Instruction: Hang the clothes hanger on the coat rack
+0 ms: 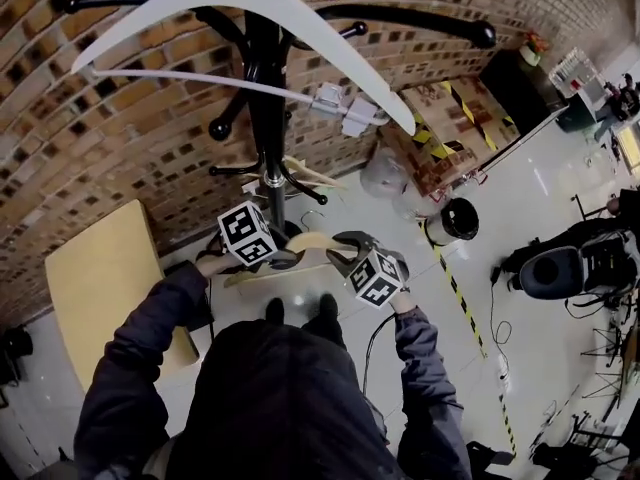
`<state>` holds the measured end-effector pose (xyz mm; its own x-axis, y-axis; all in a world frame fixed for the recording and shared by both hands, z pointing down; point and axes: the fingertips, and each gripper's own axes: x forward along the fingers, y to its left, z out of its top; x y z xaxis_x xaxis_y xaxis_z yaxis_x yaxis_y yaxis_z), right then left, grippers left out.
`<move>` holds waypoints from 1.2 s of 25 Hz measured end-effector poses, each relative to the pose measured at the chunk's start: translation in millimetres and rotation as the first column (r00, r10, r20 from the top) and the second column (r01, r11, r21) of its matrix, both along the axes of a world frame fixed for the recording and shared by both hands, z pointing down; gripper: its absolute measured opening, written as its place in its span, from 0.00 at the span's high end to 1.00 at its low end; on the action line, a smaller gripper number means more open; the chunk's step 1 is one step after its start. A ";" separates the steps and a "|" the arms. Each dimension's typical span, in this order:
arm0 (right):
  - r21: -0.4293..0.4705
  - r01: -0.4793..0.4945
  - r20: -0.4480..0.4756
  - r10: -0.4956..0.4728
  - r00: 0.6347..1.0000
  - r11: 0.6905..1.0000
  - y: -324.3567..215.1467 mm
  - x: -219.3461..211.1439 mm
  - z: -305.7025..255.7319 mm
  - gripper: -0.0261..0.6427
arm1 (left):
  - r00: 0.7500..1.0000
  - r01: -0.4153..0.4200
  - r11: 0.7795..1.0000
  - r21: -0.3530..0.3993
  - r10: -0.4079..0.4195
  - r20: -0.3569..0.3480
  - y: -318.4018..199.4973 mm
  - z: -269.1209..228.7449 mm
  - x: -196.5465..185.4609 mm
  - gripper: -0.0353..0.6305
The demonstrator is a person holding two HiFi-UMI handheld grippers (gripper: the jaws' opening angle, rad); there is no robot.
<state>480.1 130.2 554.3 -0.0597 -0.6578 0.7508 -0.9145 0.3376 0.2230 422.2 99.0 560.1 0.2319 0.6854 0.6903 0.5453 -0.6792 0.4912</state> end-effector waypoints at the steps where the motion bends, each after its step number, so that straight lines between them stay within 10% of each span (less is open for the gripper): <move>1: 0.001 0.015 -0.004 -0.015 1.000 1.000 -3.7 6.3 2.0 0.79 | 1.000 0.023 1.000 -0.002 -0.023 0.002 -2.7 -0.2 6.4 0.86; 15: -0.003 0.232 -0.026 -0.232 0.972 0.973 -49.8 63.8 57.3 0.79 | 0.934 0.352 0.936 0.017 -0.353 0.048 -26.8 48.8 56.8 0.86; 25: 0.073 0.297 -0.267 -0.269 0.925 0.952 -78.9 91.0 81.4 0.79 | 0.826 0.563 0.825 0.039 -0.564 -0.009 -68.8 75.7 57.9 0.85; 30: 0.098 0.250 -0.220 -0.224 0.949 0.963 -63.6 105.1 77.3 0.79 | 0.771 0.637 0.768 0.063 -0.636 -0.045 -85.7 83.4 62.3 0.82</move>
<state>585.1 66.6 631.6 -0.0787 -0.7310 0.6778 -0.7415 0.4974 0.4503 484.5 13.3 643.5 0.6120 0.3259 0.7206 -0.0151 -0.9061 0.4227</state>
